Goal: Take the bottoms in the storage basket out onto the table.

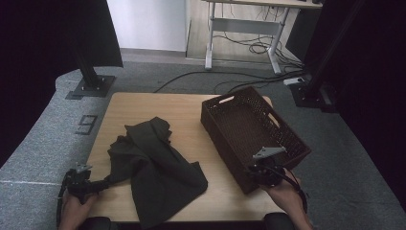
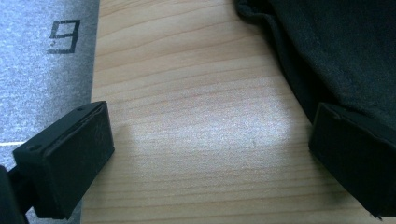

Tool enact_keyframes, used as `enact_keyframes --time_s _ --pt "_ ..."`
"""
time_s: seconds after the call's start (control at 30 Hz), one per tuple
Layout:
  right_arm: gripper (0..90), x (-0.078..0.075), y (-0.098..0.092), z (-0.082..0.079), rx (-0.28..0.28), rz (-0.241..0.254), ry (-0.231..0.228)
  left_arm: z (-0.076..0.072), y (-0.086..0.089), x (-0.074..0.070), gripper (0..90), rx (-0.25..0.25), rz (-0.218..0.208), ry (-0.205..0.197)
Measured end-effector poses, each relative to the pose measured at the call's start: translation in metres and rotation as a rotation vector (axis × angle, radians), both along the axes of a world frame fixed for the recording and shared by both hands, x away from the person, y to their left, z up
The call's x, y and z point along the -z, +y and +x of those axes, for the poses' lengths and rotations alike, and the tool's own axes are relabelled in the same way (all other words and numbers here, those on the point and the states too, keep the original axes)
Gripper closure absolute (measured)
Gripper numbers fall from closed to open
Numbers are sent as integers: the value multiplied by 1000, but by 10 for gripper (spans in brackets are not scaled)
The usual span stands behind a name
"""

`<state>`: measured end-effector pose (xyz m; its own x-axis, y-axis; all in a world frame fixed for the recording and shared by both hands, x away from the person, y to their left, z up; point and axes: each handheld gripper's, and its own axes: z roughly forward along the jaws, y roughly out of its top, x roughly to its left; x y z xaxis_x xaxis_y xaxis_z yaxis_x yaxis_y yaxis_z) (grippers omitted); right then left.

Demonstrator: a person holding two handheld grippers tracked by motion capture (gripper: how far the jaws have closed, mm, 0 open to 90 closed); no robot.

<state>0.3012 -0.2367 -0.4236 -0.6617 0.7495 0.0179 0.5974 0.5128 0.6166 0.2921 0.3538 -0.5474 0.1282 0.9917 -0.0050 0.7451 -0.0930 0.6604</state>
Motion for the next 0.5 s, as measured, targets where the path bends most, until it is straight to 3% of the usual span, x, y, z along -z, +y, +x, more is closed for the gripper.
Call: enact_keyframes --time_s 0.2,0.5 --pt "760 0 -2 1 8 21 22 0 0 0 0 0 0 0" --pt "806 2 -23 14 68 18 17 0 0 0 0 0 0 0"
